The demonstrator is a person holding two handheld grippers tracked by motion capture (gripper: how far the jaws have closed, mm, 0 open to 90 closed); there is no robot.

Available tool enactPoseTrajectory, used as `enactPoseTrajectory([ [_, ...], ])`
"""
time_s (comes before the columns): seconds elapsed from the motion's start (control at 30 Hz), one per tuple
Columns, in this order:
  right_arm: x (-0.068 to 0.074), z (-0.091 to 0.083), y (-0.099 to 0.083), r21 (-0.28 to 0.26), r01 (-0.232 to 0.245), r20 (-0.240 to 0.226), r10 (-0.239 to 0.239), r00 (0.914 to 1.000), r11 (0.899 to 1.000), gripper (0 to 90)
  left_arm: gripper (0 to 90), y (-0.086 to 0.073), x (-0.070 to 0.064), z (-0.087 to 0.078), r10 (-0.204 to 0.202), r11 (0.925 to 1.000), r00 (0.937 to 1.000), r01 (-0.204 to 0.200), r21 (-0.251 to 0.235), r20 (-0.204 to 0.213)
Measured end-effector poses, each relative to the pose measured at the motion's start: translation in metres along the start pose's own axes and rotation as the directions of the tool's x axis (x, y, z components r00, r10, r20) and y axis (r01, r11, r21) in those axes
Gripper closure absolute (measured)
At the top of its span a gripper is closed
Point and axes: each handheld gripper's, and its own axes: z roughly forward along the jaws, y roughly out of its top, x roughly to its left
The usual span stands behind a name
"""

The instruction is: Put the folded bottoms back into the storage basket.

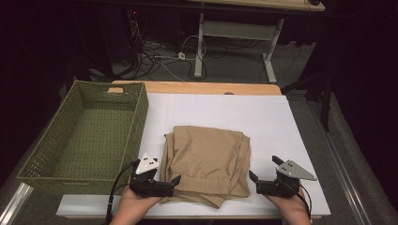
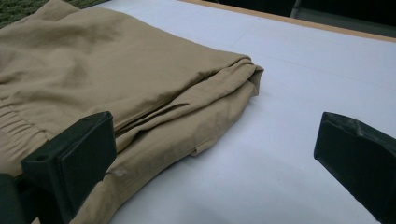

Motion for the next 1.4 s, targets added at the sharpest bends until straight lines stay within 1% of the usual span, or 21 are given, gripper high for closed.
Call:
enactPoseTrajectory([
  [0.13, 0.001, -0.001, 0.002, -0.012, 0.004, -0.001, -0.004, 1.0, 1.0, 0.1, 0.0, -0.004, 0.002, 0.002, -0.01, 0.9984, 0.9999, 0.01, 0.056, -0.008],
  [0.27, 0.002, 0.007, 0.003, -0.001, 0.005, -0.015, -0.005, 0.9999, 1.0, 0.1, 0.0, -0.01, 0.0, 0.004, 0.011, 0.9938, 0.9997, -0.009, 0.111, -0.023],
  [0.3, 0.002, 0.01, 0.004, -0.001, 0.008, -0.021, -0.008, 0.9998, 1.0, 0.1, 0.0, -0.013, -0.001, 0.004, 0.016, 0.9898, 0.9995, -0.012, 0.142, -0.027],
  [0.37, 0.002, 0.012, 0.004, 0.003, 0.009, -0.024, -0.009, 0.9997, 1.0, 0.2, 0.0, -0.015, -0.002, 0.004, 0.015, 0.9881, 0.9995, -0.01, 0.153, -0.027],
  [0.53, 0.002, 0.022, 0.008, 0.004, 0.015, -0.043, -0.015, 0.9989, 1.0, 0.1, 0.0, -0.023, -0.007, 0.004, 0.037, 0.9733, 0.9986, -0.027, 0.228, -0.039],
  [0.6, 0.002, 0.025, 0.01, -0.001, 0.013, -0.051, -0.013, 0.9986, 1.0, 0.1, 0.0, -0.026, -0.008, 0.003, 0.038, 0.9653, 0.9985, -0.027, 0.26, -0.04],
  [0.63, 0.002, 0.028, 0.012, -0.003, 0.007, -0.055, -0.007, 0.9985, 1.0, 0.2, 0.0, -0.029, -0.01, 0.004, 0.043, 0.9518, 0.9983, -0.029, 0.305, -0.038],
  [0.67, 0.002, 0.028, 0.012, -0.003, 0.007, -0.055, -0.007, 0.9985, 1.0, 0.2, 0.0, -0.029, -0.01, 0.004, 0.043, 0.9518, 0.9983, -0.029, 0.305, -0.038],
  [0.73, 0.003, 0.03, 0.014, -0.004, 0.01, -0.062, -0.01, 0.998, 1.0, 0.1, 0.0, -0.031, -0.012, 0.006, 0.059, 0.9304, 0.9979, -0.045, 0.364, -0.027],
  [0.77, 0.003, 0.031, 0.014, -0.004, 0.011, -0.063, -0.011, 0.998, 1.0, 0.2, 0.0, -0.032, -0.013, 0.006, 0.063, 0.9232, 0.9977, -0.049, 0.381, -0.025],
  [0.83, 0.003, 0.031, 0.014, -0.005, 0.011, -0.064, -0.012, 0.9979, 1.0, 0.2, 0.0, -0.032, -0.015, 0.005, 0.079, 0.9126, 0.9965, -0.06, 0.404, -0.03],
  [0.9, 0.003, 0.031, 0.014, -0.005, 0.012, -0.064, -0.013, 0.9978, 1.0, 0.1, 0.0, -0.031, -0.015, 0.004, 0.062, 0.9056, 0.9979, -0.048, 0.421, -0.019],
  [0.97, 0.004, 0.03, 0.013, -0.004, 0.011, -0.063, -0.012, 0.9979, 1.0, 0.2, 0.0, -0.029, -0.014, 0.003, 0.044, 0.9073, 0.999, -0.038, 0.419, -0.005],
  [1.0, 0.004, 0.03, 0.013, -0.004, 0.011, -0.063, -0.012, 0.9979, 1.0, 0.2, 0.0, -0.027, -0.013, 0.002, 0.039, 0.9118, 0.9993, -0.035, 0.409, 0.0],
  [1.03, 0.003, 0.028, 0.013, -0.011, 0.013, -0.05, -0.013, 0.9986, 1.0, 0.2, 0.0, -0.021, -0.012, 0.0, 0.026, 0.9217, 0.9996, -0.024, 0.387, -0.001],
  [1.07, 0.003, 0.028, 0.013, -0.011, 0.013, -0.05, -0.013, 0.9986, 1.0, 0.2, 0.0, -0.021, -0.012, 0.0, 0.026, 0.9217, 0.9996, -0.024, 0.387, -0.001],
  [1.1, 0.003, 0.025, 0.013, -0.023, 0.011, -0.038, -0.012, 0.9992, 1.0, 0.2, 0.0, -0.015, -0.011, -0.002, 0.018, 0.9319, 0.9998, -0.016, 0.362, -0.001],
  [1.27, 0.001, 0.02, 0.011, -0.026, 0.004, -0.022, -0.004, 0.9998, 1.0, 0.2, 0.0, 0.011, -0.008, 0.001, -0.034, 0.9565, 0.9994, 0.034, 0.29, -0.003],
  [1.33, -0.001, 0.017, 0.01, -0.027, 0.002, -0.014, -0.003, 0.9999, 1.0, 0.2, 0.0, 0.018, -0.007, 0.007, -0.043, 0.9555, 0.9991, 0.043, 0.292, -0.006],
  [1.37, -0.001, 0.015, 0.009, -0.026, -0.002, -0.01, 0.001, 0.9999, 1.0, 0.2, 2.7, 0.022, -0.003, 0.019, -0.052, 0.9456, 0.9977, 0.063, 0.319, -0.044],
  [1.4, -0.001, 0.015, 0.009, -0.026, -0.002, -0.01, 0.001, 0.9999, 1.0, 0.2, 2.9, 0.022, -0.003, 0.019, -0.052, 0.9456, 0.9977, 0.063, 0.319, -0.044],
])
